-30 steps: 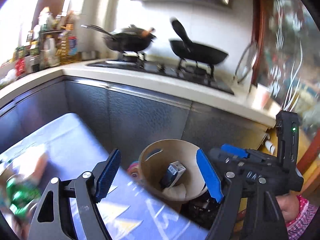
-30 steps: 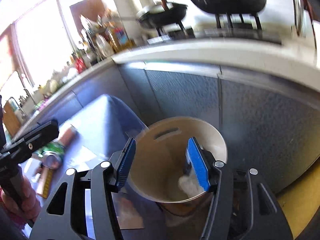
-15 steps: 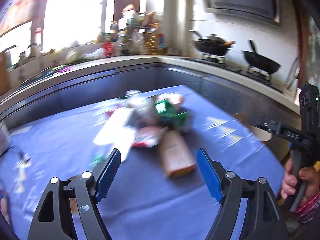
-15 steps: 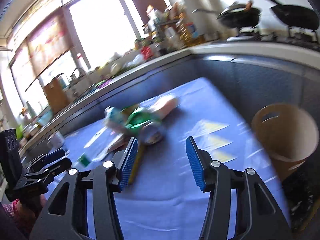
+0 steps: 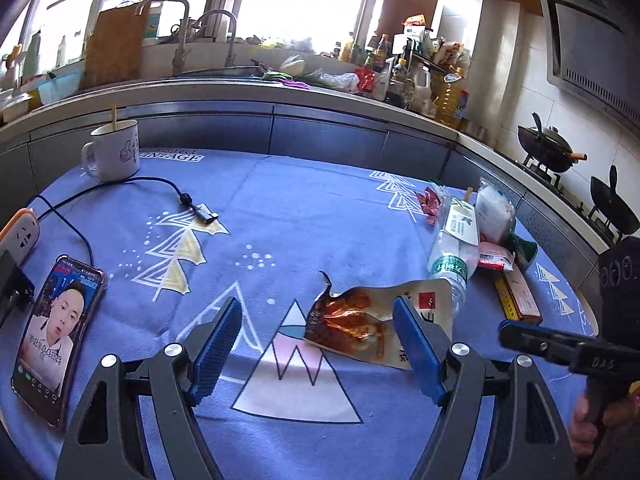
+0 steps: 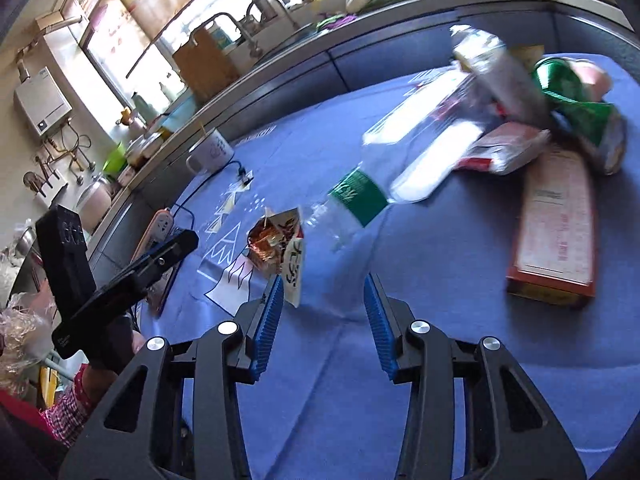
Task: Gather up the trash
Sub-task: 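Grasp the clear water bottle with the left gripper while right grasps the snack wrapper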
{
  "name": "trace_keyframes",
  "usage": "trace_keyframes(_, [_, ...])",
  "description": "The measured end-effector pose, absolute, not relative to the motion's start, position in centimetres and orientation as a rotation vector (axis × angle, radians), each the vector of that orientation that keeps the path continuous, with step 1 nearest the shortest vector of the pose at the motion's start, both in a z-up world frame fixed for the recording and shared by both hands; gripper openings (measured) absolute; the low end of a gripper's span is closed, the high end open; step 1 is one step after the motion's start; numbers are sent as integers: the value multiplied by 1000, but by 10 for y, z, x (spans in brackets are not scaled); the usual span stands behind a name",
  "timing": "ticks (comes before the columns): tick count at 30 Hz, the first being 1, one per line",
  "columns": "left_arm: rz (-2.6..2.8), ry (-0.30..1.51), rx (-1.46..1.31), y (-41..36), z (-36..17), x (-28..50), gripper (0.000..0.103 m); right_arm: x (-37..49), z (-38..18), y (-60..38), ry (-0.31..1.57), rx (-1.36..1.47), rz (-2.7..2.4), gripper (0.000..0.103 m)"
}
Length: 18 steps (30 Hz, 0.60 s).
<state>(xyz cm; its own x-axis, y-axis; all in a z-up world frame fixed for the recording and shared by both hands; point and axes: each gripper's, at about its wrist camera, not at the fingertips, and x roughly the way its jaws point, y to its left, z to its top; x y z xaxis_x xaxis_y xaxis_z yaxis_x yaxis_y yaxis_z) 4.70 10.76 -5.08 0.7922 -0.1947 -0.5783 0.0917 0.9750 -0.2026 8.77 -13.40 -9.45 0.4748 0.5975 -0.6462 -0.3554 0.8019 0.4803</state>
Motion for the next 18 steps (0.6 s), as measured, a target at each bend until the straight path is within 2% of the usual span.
trace_keyframes(4, [-158,608,-160,114,-39,48,77,118,-117,-104,975,366,657,39])
trace_keyframes(5, [-163,600,-158,113,-36,49,77,122,-120,-99,993,385,687,9])
trace_keyframes(6, [-171,594,-158,115,-34,52,77,120,-120,-96,1005,405,725,3])
trace_keyframes(9, [-209,578,-151,104,-23,57,78,92,-105,-102,951,316,722,2])
trace_keyframes(11, [-241,582,-135,87,-20,63,90,71,-98,-122,933,308,697,2])
trace_keyframes(13, [-277,595,-117,64,-20,71,96,47,-94,-148,907,296,637,2])
trace_keyframes(18, [-367,633,29,-6,-36,99,98,-12,-84,-221,837,368,486,2])
